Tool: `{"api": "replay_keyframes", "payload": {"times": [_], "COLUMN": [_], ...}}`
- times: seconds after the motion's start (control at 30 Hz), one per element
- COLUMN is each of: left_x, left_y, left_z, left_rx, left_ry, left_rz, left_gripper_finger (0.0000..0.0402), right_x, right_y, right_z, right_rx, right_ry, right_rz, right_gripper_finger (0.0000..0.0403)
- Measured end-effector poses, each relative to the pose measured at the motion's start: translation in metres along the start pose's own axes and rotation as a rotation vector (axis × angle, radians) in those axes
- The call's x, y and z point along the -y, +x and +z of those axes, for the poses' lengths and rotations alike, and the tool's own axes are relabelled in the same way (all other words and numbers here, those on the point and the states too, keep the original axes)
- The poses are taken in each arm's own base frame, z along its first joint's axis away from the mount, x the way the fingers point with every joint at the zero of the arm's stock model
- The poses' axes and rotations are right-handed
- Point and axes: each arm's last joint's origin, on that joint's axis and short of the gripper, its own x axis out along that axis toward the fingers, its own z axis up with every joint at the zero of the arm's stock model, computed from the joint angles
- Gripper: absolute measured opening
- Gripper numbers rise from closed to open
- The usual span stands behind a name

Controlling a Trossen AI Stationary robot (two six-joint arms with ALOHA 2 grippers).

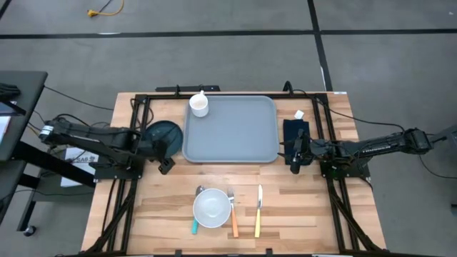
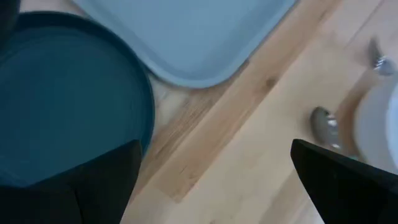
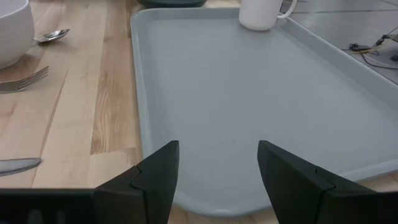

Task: Set up tray
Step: Put the black plate on the gray serving tray below the white mug

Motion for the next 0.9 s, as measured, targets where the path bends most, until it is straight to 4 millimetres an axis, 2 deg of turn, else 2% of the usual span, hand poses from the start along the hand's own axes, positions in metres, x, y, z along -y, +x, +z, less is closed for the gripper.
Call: {"api": "replay_keyframes", "payload": {"times": [0.37, 0.63, 0.9], "left_x": [0.007, 0.011, 0.018], "left_y": [0.05, 0.076, 0.102], "left_z": [0.003, 0.003, -0.007], "left_rx": [-0.15, -0.257, -0.379], "left_ry": [0.152, 0.277, 0.392], "left_rz": [0.236, 0.331, 0.412], "left_gripper_finger": [0.04, 0.04, 0.04], "right_x": [0.0, 0.0, 0.0], "right_y": [0.0, 0.0, 0.0], "right_z": [0.0, 0.0, 0.0], "right_rx": [-0.004, -0.004, -0.004], "right_ry": [-0.001, -0.001, -0.001], "right_rz": [0.0, 0.0, 0.0], "right_gripper_finger": [0.0211, 0.0211, 0.0211]}}
